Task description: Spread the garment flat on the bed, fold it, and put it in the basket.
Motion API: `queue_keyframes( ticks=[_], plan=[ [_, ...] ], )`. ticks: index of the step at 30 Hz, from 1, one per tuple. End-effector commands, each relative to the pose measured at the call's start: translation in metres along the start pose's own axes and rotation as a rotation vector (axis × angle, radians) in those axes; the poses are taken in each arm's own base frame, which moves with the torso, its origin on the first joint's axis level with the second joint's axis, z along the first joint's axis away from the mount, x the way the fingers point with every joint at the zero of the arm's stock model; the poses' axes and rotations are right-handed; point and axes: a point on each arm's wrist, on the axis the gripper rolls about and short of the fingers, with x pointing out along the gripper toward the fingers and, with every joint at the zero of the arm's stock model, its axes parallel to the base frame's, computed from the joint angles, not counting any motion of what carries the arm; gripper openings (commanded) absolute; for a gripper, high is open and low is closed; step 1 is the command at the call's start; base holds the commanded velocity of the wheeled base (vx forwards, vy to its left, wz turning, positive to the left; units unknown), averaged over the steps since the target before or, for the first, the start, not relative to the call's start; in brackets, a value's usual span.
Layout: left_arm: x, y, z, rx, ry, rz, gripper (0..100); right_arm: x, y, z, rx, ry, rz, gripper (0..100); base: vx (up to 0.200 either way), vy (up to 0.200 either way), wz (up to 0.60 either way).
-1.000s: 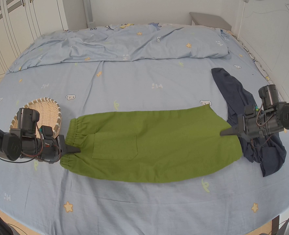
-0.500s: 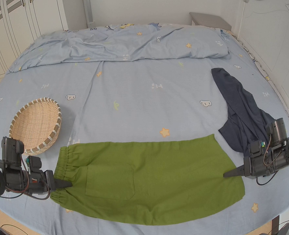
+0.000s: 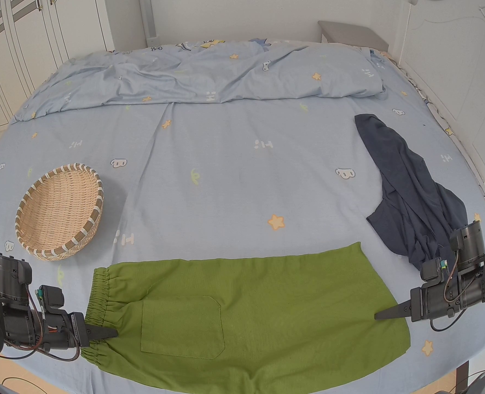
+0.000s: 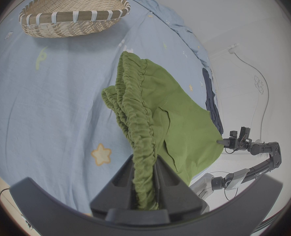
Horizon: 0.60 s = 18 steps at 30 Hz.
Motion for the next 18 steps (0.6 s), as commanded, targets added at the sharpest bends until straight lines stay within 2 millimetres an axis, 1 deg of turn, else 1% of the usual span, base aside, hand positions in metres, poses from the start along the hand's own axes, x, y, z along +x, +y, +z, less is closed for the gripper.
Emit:
queue_keyframes(
  ticks=[1, 8, 11, 12, 13, 14, 16, 18],
  plan=[
    [0.000, 0.001, -0.001, -0.004, 0.003, 0.000, 0, 0.004, -0.002, -0.005, 0.005, 0.021, 0.000, 100, 0.000, 0.000, 0.00],
    [-0.002, 0.003, 0.003, 0.013, -0.017, 0.013, 0, 0.017, -0.012, -0.005, 0.018, 0.037, -0.015, 100, 0.000, 0.000, 0.00],
    [-0.004, 0.005, 0.004, 0.023, -0.026, 0.022, 0, 0.018, -0.014, -0.004, 0.015, 0.021, -0.026, 100, 0.000, 0.000, 0.00],
    [-0.007, 0.010, 0.005, 0.045, -0.036, 0.045, 0, 0.017, -0.015, 0.000, -0.004, -0.018, -0.043, 100, 0.000, 0.000, 0.00],
    [-0.007, 0.010, 0.005, 0.045, -0.036, 0.045, 0, 0.017, -0.015, 0.000, -0.004, -0.018, -0.043, 100, 0.000, 0.000, 0.00],
    [-0.012, 0.015, 0.008, 0.060, -0.046, 0.075, 0, 0.014, -0.013, 0.007, -0.028, -0.074, -0.050, 100, 0.000, 0.000, 0.00],
    [-0.018, 0.017, 0.014, 0.070, -0.050, 0.100, 0, 0.009, -0.011, 0.017, -0.050, -0.132, -0.052, 100, 0.000, 0.000, 0.00],
    [-0.030, 0.017, 0.024, 0.097, -0.061, 0.131, 0, -0.003, -0.001, 0.029, -0.092, -0.210, -0.050, 100, 0.000, 0.000, 0.00]
  ],
)
